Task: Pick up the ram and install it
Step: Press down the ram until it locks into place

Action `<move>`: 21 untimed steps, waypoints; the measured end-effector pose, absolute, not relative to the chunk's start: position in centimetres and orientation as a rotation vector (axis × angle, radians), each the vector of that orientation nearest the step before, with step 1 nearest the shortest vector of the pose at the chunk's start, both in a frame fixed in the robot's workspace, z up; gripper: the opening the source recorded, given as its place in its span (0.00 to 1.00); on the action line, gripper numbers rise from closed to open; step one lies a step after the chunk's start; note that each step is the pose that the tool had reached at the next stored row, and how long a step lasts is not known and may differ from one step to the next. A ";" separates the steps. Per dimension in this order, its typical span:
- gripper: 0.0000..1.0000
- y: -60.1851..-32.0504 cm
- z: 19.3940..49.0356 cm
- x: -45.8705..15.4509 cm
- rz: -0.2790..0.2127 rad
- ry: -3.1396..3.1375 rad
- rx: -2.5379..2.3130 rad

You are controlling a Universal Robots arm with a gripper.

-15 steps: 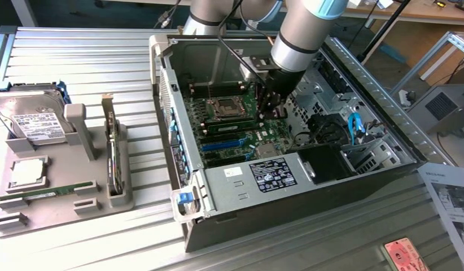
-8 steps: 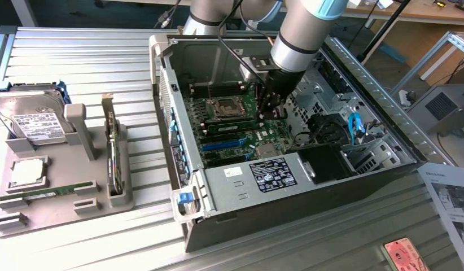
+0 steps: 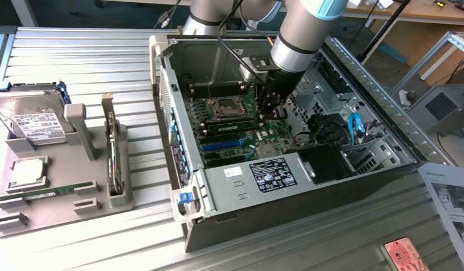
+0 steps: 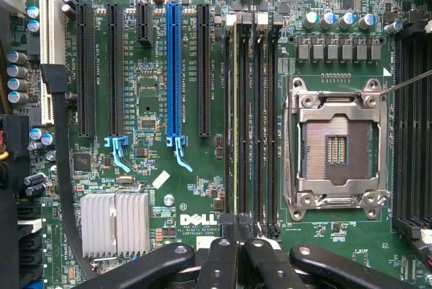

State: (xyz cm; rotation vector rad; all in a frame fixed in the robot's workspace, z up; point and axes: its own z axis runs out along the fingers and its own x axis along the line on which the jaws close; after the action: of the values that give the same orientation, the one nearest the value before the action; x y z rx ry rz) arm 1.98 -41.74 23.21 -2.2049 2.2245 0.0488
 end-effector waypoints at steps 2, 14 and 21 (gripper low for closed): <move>0.11 -41.7 23.2 2.0 0.049 2.224 -2.205; 0.11 -41.7 23.1 2.0 0.049 2.224 -2.205; 0.11 -41.7 23.0 2.0 0.048 2.224 -2.205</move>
State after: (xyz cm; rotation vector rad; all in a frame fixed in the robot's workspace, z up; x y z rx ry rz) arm 1.98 -41.74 23.02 -2.2046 2.2242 0.0482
